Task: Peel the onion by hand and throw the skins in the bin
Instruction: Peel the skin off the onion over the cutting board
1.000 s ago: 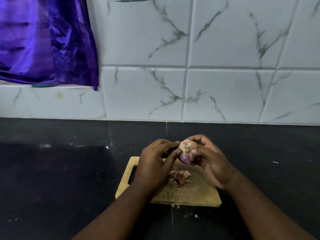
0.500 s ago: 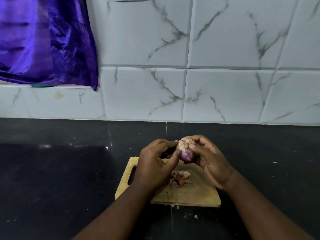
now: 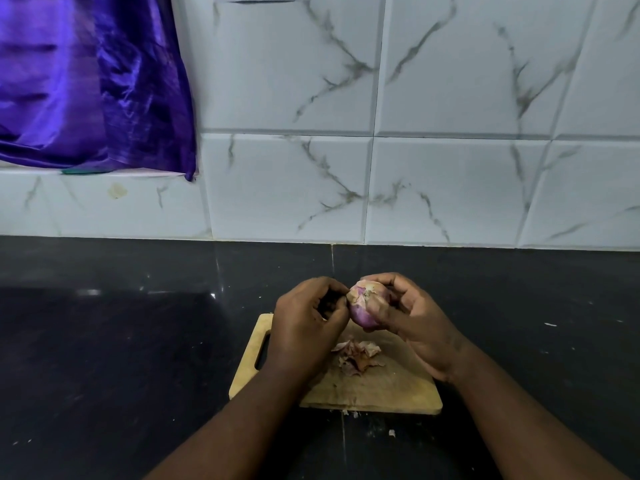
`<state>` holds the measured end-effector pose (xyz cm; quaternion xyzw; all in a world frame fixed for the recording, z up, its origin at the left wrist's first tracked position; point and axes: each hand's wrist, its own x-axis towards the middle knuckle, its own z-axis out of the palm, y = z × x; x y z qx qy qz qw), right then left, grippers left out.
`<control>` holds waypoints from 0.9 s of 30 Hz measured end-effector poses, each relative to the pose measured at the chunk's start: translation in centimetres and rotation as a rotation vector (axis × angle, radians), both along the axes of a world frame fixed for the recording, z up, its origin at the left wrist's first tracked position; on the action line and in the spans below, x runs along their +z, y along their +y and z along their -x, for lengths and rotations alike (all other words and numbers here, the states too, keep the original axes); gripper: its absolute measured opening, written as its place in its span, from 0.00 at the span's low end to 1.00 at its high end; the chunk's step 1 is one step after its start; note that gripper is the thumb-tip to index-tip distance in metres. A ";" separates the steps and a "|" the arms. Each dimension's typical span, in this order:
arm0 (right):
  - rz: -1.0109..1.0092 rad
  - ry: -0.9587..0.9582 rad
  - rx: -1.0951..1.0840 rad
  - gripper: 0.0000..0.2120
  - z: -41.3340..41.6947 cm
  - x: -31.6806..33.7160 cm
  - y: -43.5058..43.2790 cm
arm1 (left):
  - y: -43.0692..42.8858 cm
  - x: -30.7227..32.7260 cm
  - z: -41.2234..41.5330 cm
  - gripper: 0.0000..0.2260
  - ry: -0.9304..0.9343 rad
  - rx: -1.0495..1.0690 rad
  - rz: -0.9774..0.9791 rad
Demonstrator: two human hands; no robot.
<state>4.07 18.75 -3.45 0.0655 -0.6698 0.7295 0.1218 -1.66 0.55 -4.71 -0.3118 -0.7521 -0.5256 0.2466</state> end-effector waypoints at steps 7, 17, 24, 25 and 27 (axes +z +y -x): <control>0.063 0.038 0.080 0.26 0.1 0.0 0.1 | 0.0 0.3 -0.1 0.09 -0.100 -0.009 -0.076; 0.244 0.072 0.152 0.27 0.2 0.6 0.7 | -0.1 0.0 -0.3 0.08 -0.159 0.042 0.269; 0.153 0.040 0.064 0.22 0.4 0.1 0.6 | -0.3 0.6 -1.0 0.11 0.057 -0.042 0.118; 0.150 0.039 0.071 0.22 0.4 0.0 0.5 | -0.2 0.5 -0.9 0.07 0.076 -0.030 0.103; 0.150 0.037 0.099 0.25 0.5 0.1 0.6 | 0.0 0.4 -0.6 0.05 0.056 0.002 0.052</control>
